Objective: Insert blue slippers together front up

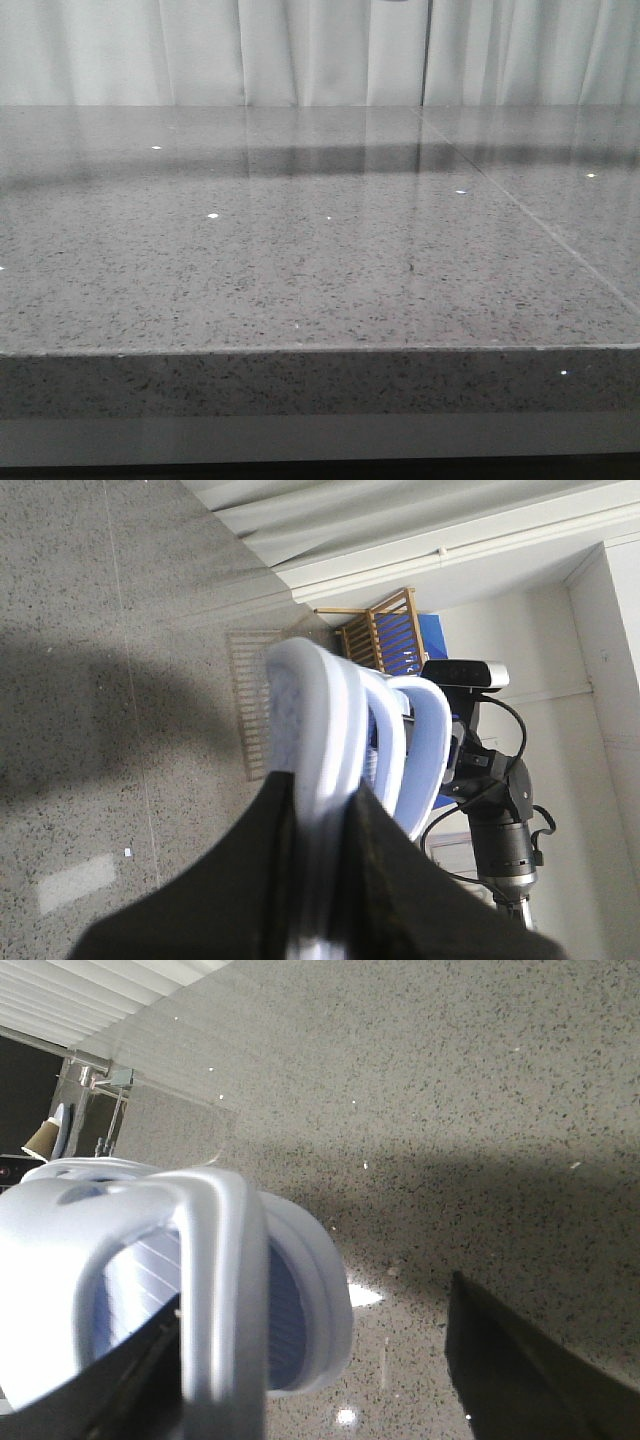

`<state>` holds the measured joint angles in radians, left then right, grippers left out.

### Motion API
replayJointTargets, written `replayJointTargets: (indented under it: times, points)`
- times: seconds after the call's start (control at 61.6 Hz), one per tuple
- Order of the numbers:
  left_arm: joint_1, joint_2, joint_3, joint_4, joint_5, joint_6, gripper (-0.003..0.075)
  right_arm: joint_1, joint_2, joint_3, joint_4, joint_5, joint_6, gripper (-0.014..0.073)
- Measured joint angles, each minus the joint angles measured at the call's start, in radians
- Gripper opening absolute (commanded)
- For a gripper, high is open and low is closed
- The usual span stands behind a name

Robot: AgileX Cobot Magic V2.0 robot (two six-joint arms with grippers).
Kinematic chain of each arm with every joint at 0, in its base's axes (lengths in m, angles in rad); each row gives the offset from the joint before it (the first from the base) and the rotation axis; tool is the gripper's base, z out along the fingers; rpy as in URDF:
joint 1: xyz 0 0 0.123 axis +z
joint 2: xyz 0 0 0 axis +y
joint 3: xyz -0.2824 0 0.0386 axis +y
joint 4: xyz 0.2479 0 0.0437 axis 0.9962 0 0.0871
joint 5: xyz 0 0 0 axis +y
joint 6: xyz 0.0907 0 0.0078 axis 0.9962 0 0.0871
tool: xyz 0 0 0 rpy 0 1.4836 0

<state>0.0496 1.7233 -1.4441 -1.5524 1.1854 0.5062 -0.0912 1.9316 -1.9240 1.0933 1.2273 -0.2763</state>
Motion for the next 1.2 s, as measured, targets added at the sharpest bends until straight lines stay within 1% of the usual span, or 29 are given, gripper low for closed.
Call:
replayJointTargets:
  times: [0.244,0.504,0.65,0.894,1.023,1.202]
  points:
    - [0.000,0.000,0.000,0.044,0.000,0.000,-0.0019,-0.046,-0.015,-0.001,-0.007,0.002,0.005,0.0524]
    - [0.000,0.000,0.000,0.081,0.004,0.000,-0.0019,-0.113,-0.098,-0.005,-0.018,0.007,0.005,0.0524]
    - [0.000,0.000,0.000,0.116,0.004,0.000,-0.0019,-0.122,-0.149,-0.005,-0.087,0.009,0.005,0.0521]
    - [0.000,0.000,0.000,0.292,-0.001,0.000,-0.0019,-0.122,-0.259,-0.005,-0.251,0.019,-0.012,0.0516]
    - [-0.002,0.000,0.007,0.377,-0.020,0.000,-0.0019,-0.122,-0.301,-0.005,-0.271,0.025,-0.015,0.0516]
    - [-0.016,0.000,0.086,0.408,-0.079,0.000,-0.0019,-0.122,-0.310,-0.006,-0.277,0.031,-0.015,0.0516]
